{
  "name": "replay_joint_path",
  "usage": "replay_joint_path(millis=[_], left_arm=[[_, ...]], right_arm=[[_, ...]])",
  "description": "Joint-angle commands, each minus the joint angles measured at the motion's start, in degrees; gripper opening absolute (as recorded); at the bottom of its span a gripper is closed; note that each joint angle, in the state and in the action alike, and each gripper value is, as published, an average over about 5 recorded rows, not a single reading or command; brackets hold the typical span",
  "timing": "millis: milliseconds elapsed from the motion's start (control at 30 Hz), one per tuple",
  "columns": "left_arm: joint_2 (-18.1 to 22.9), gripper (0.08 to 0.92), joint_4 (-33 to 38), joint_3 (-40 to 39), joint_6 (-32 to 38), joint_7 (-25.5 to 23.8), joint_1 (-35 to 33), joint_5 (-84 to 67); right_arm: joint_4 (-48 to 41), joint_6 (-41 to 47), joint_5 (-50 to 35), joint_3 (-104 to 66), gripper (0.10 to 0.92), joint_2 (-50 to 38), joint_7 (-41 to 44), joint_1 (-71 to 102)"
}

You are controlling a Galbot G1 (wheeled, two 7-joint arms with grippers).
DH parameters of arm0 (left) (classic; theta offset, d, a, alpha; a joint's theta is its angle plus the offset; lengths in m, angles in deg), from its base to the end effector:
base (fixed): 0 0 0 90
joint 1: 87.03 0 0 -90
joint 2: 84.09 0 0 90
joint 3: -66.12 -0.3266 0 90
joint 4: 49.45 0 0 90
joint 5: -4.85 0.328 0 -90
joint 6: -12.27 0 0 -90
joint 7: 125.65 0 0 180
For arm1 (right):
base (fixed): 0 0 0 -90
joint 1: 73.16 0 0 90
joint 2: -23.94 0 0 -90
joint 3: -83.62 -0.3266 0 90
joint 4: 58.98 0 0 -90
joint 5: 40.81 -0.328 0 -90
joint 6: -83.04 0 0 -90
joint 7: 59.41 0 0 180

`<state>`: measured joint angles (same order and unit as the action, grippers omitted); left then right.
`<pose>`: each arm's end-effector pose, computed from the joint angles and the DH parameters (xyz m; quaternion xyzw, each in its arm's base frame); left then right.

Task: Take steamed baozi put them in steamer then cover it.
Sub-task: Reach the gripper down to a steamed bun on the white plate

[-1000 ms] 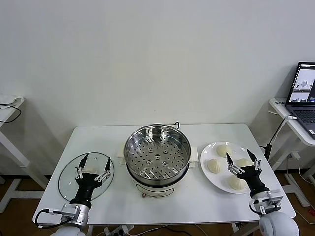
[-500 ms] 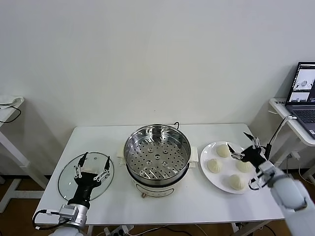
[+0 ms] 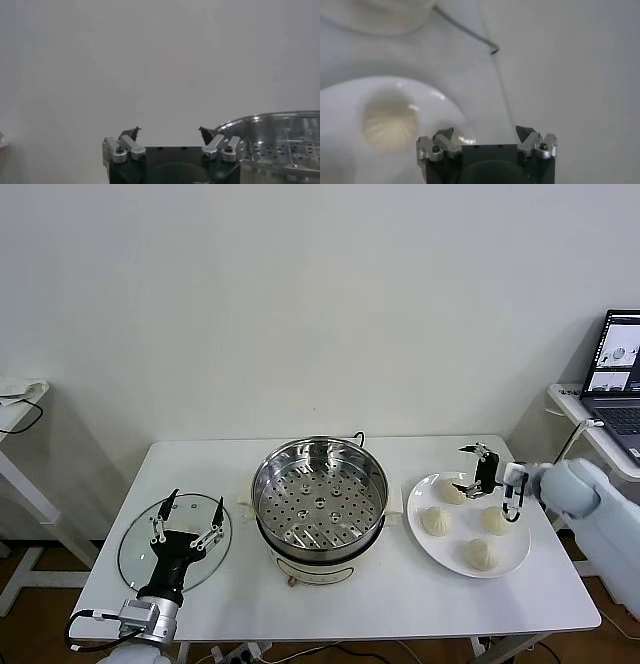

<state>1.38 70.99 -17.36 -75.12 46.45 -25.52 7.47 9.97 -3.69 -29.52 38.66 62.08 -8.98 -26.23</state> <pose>0.1719 0.0447 -0.2723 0.0401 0.9947 0.0884 0.0352 0.4618 -0.2158 -0.1772 0.3918 -0.6903 0.5412 0.2777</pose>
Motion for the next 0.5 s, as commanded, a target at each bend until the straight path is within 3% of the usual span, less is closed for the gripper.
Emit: replay_joint_path(millis=[33, 233, 500], left_arm=[[0.11, 0.823, 0.26, 0.09, -0.07, 0.03, 0.02, 0.02], [0.14, 0.823, 0.70, 0.41, 0.14, -0.04, -0.50, 0.00], [0.33, 0.823, 1.65, -0.01, 0.18, 0.03, -0.88, 0.03]], right_arm=[[-15.39, 0.01, 3.60, 18.14, 0.823, 5.72, 15.54, -20.17], [-21.84, -0.92, 5.34, 16.99, 0.823, 11.66, 15.86, -19.54], [-24.26, -0.85, 7.67, 15.06, 0.823, 14.57, 15.29, -17.09]])
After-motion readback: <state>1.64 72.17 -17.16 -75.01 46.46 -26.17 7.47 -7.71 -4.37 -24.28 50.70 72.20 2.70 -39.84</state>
